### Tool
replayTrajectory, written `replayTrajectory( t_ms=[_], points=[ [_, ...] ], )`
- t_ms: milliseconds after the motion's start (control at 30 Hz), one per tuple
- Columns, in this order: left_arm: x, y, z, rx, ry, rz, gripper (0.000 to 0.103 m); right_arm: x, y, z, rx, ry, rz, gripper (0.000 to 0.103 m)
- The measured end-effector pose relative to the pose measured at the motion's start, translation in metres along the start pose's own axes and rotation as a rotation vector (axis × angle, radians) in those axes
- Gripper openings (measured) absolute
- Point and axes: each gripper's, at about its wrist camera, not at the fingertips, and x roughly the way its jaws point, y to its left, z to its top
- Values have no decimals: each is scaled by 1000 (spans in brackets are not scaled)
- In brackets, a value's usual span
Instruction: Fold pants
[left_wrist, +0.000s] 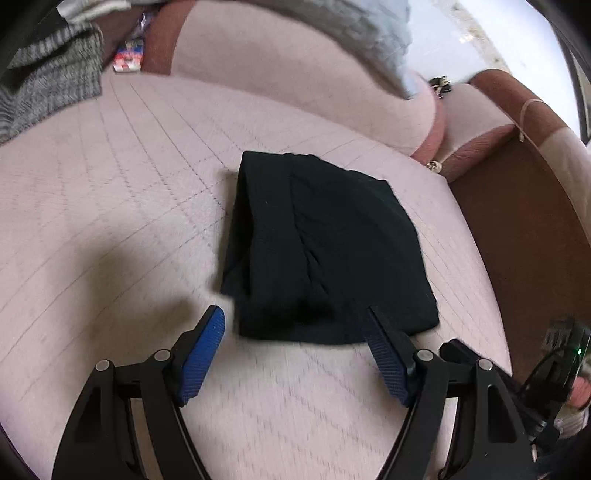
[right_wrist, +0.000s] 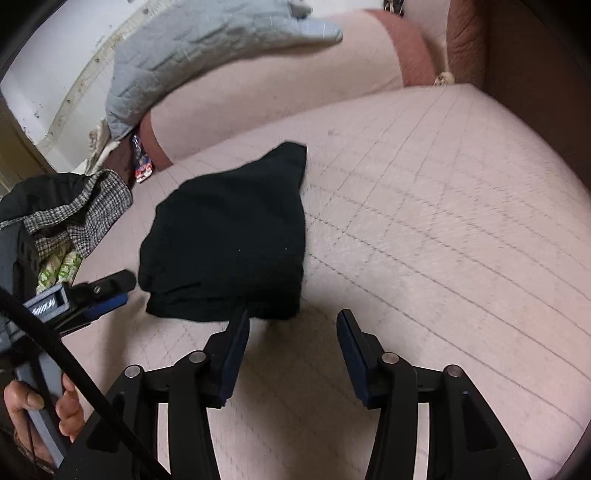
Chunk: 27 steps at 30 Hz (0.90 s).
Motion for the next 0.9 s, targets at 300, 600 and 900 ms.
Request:
replayTrajectory(
  t_ms=[300, 600, 900],
  points=[
    [-60, -32, -73, 68, -168, 187, 79, -31, 10, -70, 1, 28, -44, 61],
    [-99, -63, -93, 152, -296, 252, 87, -52, 46, -94, -119, -29, -96, 68],
    [-93, -64, -104, 156, -234, 222, 87, -52, 49, -97, -103, -8, -102, 69]
  ],
)
